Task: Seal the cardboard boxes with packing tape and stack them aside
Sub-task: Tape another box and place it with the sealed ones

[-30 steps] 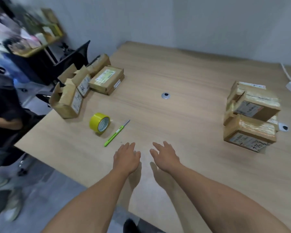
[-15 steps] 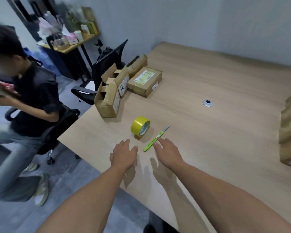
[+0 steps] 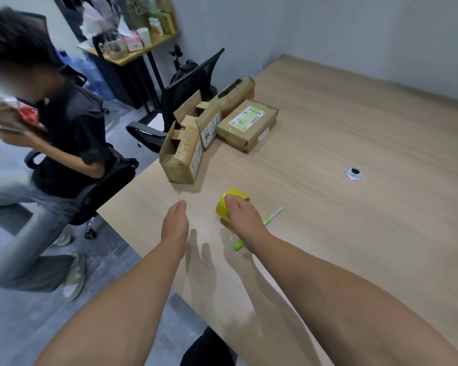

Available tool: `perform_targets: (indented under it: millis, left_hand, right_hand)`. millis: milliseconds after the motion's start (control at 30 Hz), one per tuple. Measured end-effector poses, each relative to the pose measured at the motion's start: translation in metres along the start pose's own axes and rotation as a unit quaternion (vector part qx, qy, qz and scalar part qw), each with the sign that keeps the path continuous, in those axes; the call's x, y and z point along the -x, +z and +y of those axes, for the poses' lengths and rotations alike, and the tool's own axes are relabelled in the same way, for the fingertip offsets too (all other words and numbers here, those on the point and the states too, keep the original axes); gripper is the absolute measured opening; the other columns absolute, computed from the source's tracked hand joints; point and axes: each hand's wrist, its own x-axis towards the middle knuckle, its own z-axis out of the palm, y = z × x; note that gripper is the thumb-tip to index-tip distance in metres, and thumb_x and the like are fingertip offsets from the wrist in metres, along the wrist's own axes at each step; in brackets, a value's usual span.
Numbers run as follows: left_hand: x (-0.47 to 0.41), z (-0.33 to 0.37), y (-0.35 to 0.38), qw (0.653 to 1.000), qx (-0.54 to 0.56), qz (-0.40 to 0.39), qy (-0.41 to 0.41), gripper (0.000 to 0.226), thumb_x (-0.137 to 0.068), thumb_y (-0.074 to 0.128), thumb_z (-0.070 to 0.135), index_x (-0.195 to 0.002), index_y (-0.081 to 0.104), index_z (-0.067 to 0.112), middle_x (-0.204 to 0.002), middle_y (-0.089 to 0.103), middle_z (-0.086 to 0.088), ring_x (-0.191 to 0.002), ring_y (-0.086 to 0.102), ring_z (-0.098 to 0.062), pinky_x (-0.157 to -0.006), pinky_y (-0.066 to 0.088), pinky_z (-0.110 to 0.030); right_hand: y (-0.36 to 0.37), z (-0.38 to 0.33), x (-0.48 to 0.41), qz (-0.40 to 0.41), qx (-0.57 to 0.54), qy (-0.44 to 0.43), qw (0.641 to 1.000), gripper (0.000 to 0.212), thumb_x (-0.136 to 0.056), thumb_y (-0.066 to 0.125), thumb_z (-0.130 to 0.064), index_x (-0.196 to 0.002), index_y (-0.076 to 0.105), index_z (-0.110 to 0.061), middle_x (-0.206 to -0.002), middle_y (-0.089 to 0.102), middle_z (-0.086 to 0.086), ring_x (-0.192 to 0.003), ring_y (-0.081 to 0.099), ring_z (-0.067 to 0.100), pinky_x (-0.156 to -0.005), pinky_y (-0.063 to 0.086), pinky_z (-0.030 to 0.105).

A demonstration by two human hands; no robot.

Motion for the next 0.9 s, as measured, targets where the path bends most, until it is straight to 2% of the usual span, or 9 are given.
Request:
perform_targets:
  millis: [67,133,267,333,467,600,733,867,900]
  left_hand:
    - [-0.011,0.002,-0.004,1.000,0.012,0.001,-0.009,0.051,-0.105,0.036,0.045,-0.150,0.042,0.020,-0.154,0.043,0.000,-0.142,0.039,-0.021,-0.120,0.028,-0.043]
    - [-0.025,0.003,-0.010,1.000,0.020,0.000,-0.018,0.052,-0.105,0.036,0.045,-0.151,0.041,0.020,-0.155,0.042,0.000,-0.142,0.038,-0.021,-0.119,0.028,-0.042]
    - [-0.056,0.006,-0.018,0.999,0.026,-0.002,-0.030,0.052,-0.106,0.035,0.045,-0.151,0.040,0.020,-0.156,0.041,0.000,-0.143,0.038,-0.022,-0.117,0.028,-0.041]
    - [-0.071,0.011,-0.022,0.999,0.022,-0.007,-0.026,0.052,-0.106,0.035,0.044,-0.151,0.040,0.019,-0.156,0.040,0.000,-0.143,0.037,-0.021,-0.119,0.027,-0.041]
    - [-0.105,0.023,-0.033,0.998,0.044,-0.020,-0.028,0.053,-0.104,0.038,0.046,-0.150,0.042,0.020,-0.154,0.042,0.002,-0.140,0.040,-0.018,-0.116,0.029,-0.038]
    - [-0.136,0.036,-0.041,0.995,0.082,-0.036,-0.036,0.053,-0.104,0.040,0.046,-0.150,0.041,0.021,-0.151,0.043,0.005,-0.132,0.045,-0.014,-0.112,0.031,-0.035]
    - [-0.160,0.045,-0.047,0.994,0.091,-0.046,-0.034,0.051,-0.103,0.041,0.049,-0.147,0.046,0.023,-0.140,0.047,0.004,-0.123,0.045,-0.012,-0.114,0.031,-0.037]
    - [-0.183,0.056,-0.054,0.992,0.097,-0.058,-0.046,0.031,-0.099,0.044,0.051,-0.121,0.055,0.032,-0.136,0.051,0.004,-0.121,0.047,-0.013,-0.115,0.032,-0.041]
    - [-0.190,0.059,-0.054,0.992,0.102,-0.061,-0.046,0.031,-0.100,0.044,0.051,-0.121,0.056,0.032,-0.137,0.051,0.004,-0.121,0.048,-0.013,-0.114,0.033,-0.039]
  right_hand:
    - [0.012,-0.004,-0.008,-0.014,-0.015,0.029,0.999,0.029,-0.104,0.040,-0.045,-0.106,0.061,-0.026,-0.095,0.057,-0.006,-0.105,0.056,0.025,-0.103,0.048,0.040]
    - [0.025,-0.007,-0.019,-0.028,-0.017,0.040,0.999,0.040,-0.105,0.038,-0.046,-0.121,0.062,-0.018,-0.108,0.060,0.003,-0.112,0.055,0.028,-0.108,0.044,0.044]
    - [0.049,-0.013,-0.045,-0.028,-0.031,0.055,0.998,0.063,-0.093,0.035,-0.063,-0.146,0.047,-0.031,-0.145,0.051,-0.007,-0.135,0.047,0.019,-0.115,0.038,0.049]
    - [0.059,-0.016,-0.059,-0.016,-0.036,0.070,0.997,0.072,-0.087,0.033,-0.068,-0.151,0.038,-0.037,-0.154,0.042,-0.010,-0.140,0.042,0.019,-0.116,0.036,0.051]
    - [0.077,-0.021,-0.085,-0.005,-0.064,0.092,0.994,0.067,-0.094,0.032,-0.065,-0.155,0.031,-0.037,-0.157,0.038,-0.010,-0.143,0.039,0.018,-0.118,0.033,0.050]
    - [0.094,-0.028,-0.111,0.012,-0.069,0.118,0.991,0.063,-0.096,0.031,-0.060,-0.150,0.042,-0.029,-0.131,0.044,-0.011,-0.128,0.045,0.017,-0.118,0.033,0.050]
    - [0.106,-0.031,-0.132,0.022,-0.099,0.148,0.984,0.054,-0.104,0.031,-0.053,-0.152,0.040,-0.030,-0.149,0.044,-0.008,-0.141,0.040,0.019,-0.118,0.033,0.048]
    - [0.114,-0.039,-0.151,0.032,-0.130,0.184,0.974,0.056,-0.106,0.027,-0.055,-0.156,0.031,-0.031,-0.160,0.034,-0.006,-0.144,0.035,0.022,-0.115,0.037,0.048]
    - [0.116,-0.041,-0.159,0.035,-0.134,0.192,0.971,0.057,-0.105,0.027,-0.056,-0.156,0.031,-0.031,-0.160,0.034,-0.006,-0.144,0.035,0.022,-0.114,0.037,0.047]
